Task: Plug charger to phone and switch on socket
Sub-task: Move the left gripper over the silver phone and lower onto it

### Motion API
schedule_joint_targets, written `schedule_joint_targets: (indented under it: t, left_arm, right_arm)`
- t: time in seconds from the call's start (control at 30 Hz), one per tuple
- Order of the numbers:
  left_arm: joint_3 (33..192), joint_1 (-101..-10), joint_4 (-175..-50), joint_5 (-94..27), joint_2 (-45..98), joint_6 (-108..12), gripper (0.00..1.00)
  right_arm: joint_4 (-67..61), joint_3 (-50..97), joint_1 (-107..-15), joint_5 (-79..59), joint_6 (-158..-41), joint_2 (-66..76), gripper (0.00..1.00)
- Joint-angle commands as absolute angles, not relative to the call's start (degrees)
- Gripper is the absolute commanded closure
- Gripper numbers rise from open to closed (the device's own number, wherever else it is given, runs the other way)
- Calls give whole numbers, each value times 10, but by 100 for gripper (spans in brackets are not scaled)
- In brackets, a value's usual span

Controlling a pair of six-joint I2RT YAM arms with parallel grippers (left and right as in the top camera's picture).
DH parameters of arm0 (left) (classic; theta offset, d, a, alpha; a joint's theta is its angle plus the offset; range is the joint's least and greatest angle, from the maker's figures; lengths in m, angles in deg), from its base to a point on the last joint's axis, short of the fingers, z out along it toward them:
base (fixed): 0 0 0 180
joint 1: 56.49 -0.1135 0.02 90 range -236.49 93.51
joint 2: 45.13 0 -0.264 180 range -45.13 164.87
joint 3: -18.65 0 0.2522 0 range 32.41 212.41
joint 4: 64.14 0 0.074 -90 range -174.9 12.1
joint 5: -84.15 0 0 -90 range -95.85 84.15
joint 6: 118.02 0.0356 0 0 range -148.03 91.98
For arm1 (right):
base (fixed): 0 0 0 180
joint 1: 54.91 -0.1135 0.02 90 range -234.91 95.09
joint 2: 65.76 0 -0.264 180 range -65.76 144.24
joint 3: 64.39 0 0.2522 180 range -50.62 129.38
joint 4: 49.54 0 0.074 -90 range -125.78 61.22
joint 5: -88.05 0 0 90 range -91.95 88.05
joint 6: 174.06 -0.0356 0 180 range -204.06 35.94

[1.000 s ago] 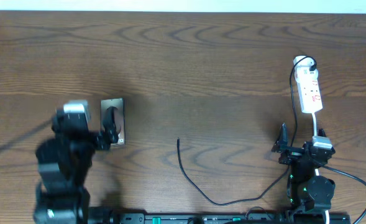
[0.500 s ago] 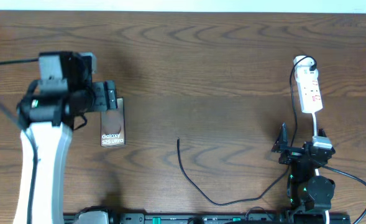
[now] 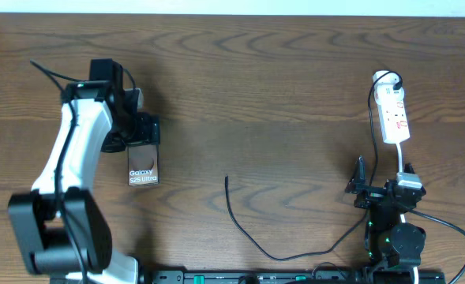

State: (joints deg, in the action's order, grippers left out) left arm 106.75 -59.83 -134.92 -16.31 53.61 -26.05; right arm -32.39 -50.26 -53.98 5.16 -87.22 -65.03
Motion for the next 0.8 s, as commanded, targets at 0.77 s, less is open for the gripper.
schedule_joint_targets:
  t: [0.77]
  left_arm:
    - [1015, -601, -1243, -112, 629, -250, 12]
  right_arm:
    - [-321, -503, -542, 52, -866, -652, 1]
